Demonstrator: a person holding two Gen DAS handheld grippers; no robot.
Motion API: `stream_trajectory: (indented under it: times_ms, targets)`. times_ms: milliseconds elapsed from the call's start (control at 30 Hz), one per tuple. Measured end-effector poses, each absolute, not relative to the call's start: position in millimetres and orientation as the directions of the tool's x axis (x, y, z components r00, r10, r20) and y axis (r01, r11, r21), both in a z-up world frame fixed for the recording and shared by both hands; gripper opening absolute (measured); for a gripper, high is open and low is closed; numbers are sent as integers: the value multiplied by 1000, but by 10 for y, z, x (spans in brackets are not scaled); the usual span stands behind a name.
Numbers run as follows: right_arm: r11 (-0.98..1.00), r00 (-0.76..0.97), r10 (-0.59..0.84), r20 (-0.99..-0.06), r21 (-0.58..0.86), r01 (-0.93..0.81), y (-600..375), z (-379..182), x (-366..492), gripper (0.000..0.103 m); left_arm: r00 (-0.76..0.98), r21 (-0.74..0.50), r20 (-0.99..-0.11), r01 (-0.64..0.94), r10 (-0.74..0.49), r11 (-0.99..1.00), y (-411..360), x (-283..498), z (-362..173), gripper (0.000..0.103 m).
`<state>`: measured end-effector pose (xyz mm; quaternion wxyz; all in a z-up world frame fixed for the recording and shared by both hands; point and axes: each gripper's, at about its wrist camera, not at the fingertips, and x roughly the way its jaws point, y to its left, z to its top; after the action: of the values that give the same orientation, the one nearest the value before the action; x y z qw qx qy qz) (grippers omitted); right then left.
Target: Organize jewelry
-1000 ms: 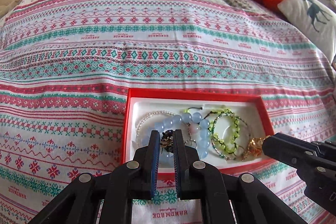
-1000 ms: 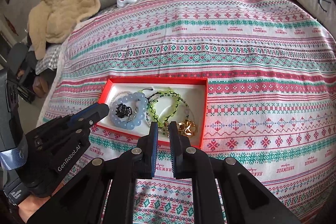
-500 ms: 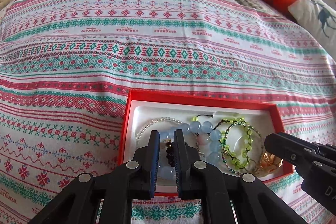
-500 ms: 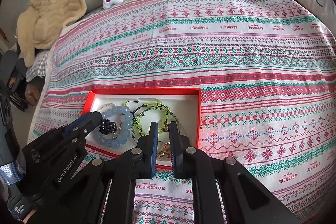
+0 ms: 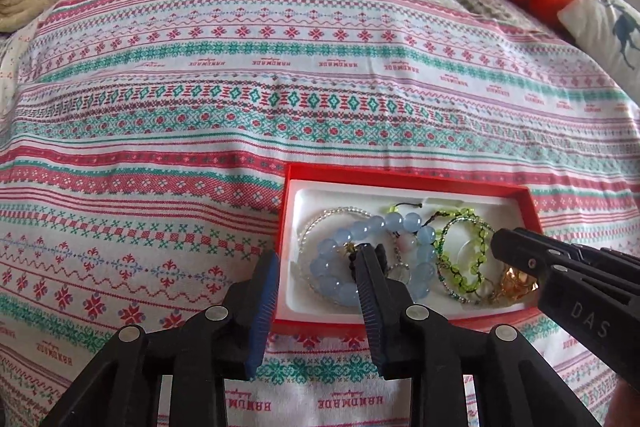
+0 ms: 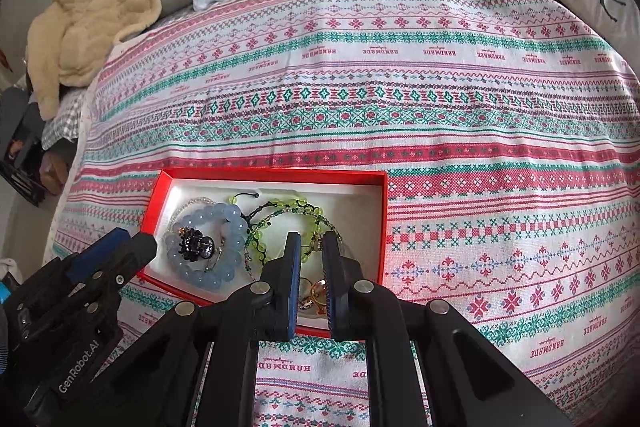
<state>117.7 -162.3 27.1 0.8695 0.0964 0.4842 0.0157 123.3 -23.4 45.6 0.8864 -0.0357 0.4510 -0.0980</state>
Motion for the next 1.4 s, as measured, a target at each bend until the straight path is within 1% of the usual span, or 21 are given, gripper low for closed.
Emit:
stream_trajectory:
  times_ms: [200, 367, 433, 467, 500, 533, 600, 633, 833, 867, 900, 933, 1000, 1067, 1200, 1400]
  targets:
    - [985, 529, 117, -840, 168, 48, -1505, 232, 1225, 12, 559, -133, -809, 128, -182, 983, -131, 1170, 444, 42]
    - [988, 519, 108, -848, 151, 41, -1474, 254, 1193, 14, 548, -115, -820, 128, -167, 985, -88, 1142, 423, 53]
    - [988, 522, 108, -846, 151, 41, -1483, 293, 1146, 21, 541, -112, -825, 128, -164, 985, -78, 1124, 433, 58]
    - [987, 523, 111, -845, 156, 42, -1491, 318, 1113, 29, 541, -112, -825, 127, -163, 986, -75, 1108, 444, 60]
    - [986, 526, 114, -843, 162, 44, -1503, 347, 1077, 36, 541, -112, -825, 125, -163, 986, -68, 1088, 452, 65]
    - [985, 529, 116, -841, 166, 47, -1516, 377, 1034, 39, 541, -112, -825, 123, -161, 986, -63, 1066, 459, 73]
    - [985, 527, 111, -842, 163, 53, -1542, 430, 942, 45, 543, -108, -825, 121, -156, 987, -58, 1007, 466, 81]
    - [986, 525, 107, -844, 158, 54, -1551, 452, 887, 47, 543, -101, -826, 123, -152, 987, -61, 970, 463, 84]
    - [994, 498, 59, -865, 97, 50, -1590, 492, 506, 59, 536, -15, -841, 127, -81, 992, -81, 687, 395, 95]
    - [995, 494, 50, -868, 87, 52, -1591, 488, 443, 63, 534, -11, -842, 123, -75, 992, -77, 635, 385, 96]
    - [995, 491, 42, -870, 79, 55, -1591, 485, 379, 70, 531, -12, -844, 120, -75, 993, -65, 591, 379, 99]
    - [996, 491, 37, -870, 74, 56, -1592, 482, 319, 73, 528, -13, -846, 117, -74, 993, -63, 548, 373, 102]
    - [996, 484, 26, -874, 62, 58, -1585, 464, 202, 84, 519, -15, -852, 110, -70, 994, -57, 466, 365, 103]
    - [997, 473, 12, -881, 49, 65, -1568, 432, 105, 87, 499, -22, -864, 103, -71, 994, -51, 404, 340, 103]
    - [997, 473, -36, -880, 1, 78, -1512, 370, -37, 89, 471, -24, -880, 93, -65, 995, -59, 318, 277, 103]
    - [996, 470, -54, -881, -15, 86, -1479, 310, -73, 89, 483, -4, -875, 78, -41, 997, -47, 252, 258, 103]
